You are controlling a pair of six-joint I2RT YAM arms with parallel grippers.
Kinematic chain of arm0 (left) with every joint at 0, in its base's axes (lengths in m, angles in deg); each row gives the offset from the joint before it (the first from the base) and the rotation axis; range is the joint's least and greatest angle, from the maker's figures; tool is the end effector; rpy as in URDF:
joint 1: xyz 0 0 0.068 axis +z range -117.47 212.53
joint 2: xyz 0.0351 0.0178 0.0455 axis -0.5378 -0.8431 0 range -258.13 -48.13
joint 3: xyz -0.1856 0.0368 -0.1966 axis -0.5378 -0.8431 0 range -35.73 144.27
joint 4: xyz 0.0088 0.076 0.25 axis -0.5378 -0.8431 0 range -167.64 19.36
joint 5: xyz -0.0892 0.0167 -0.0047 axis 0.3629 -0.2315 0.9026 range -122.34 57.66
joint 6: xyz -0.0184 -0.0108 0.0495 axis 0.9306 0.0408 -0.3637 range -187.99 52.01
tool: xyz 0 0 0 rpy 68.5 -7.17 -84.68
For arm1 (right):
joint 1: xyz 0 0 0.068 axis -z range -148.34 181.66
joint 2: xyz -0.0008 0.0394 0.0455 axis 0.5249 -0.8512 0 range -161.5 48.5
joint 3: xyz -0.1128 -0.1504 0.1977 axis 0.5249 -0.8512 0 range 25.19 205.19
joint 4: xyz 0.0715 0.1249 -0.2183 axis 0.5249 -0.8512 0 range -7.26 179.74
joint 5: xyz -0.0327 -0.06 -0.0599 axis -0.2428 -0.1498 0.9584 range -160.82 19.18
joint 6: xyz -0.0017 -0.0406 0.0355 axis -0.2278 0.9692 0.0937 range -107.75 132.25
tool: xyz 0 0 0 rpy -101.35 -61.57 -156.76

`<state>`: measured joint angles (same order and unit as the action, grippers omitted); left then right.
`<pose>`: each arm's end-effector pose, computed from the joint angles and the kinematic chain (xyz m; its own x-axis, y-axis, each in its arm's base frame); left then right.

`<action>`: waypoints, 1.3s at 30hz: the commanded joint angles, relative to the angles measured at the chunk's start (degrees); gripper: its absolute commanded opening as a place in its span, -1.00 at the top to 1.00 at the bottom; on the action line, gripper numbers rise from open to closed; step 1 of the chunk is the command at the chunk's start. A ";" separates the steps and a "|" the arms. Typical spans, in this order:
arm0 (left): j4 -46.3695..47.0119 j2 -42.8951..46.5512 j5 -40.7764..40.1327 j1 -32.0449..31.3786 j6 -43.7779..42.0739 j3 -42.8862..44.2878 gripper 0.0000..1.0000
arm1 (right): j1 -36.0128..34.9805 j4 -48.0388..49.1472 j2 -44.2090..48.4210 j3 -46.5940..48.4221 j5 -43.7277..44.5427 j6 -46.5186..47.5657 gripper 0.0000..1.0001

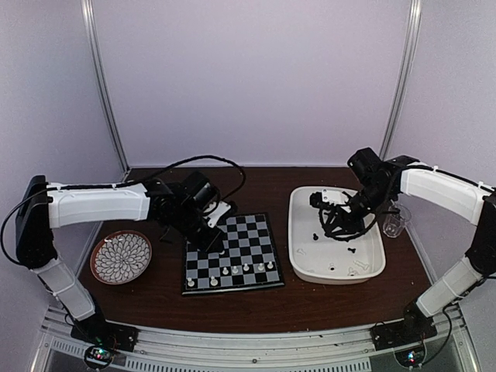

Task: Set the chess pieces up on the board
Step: Pass from the right arm to the left, then place the pawn on c2.

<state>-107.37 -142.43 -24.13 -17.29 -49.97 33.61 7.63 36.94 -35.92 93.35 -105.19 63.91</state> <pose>0.2149 -0.2623 0.2317 -0.7876 0.4581 -0.4122 0.5850 0.7661 -0.2663 0.2505 0.1337 0.2687 -0.1210 -0.7628 -0.6352 -0.9919 0.1184 0.0467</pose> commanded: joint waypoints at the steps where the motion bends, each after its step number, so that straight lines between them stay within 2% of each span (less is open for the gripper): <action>1: 2.33 4.41 -6.84 0.16 -1.36 -5.25 0.92 | 1.03 4.01 2.08 -3.01 1.56 -1.57 0.40; 14: 8.76 6.07 -9.55 -0.77 -1.48 -13.48 0.92 | 3.87 6.96 3.83 -6.37 3.16 -2.10 0.41; 39: 12.15 -0.50 -5.72 -3.88 -0.87 -14.14 0.93 | 4.08 6.38 2.86 -6.02 2.56 -2.35 0.41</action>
<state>-97.28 -142.32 -30.36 -20.83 -50.62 19.95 11.43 43.13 -33.15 87.38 -102.70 61.88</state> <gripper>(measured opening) 0.064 0.298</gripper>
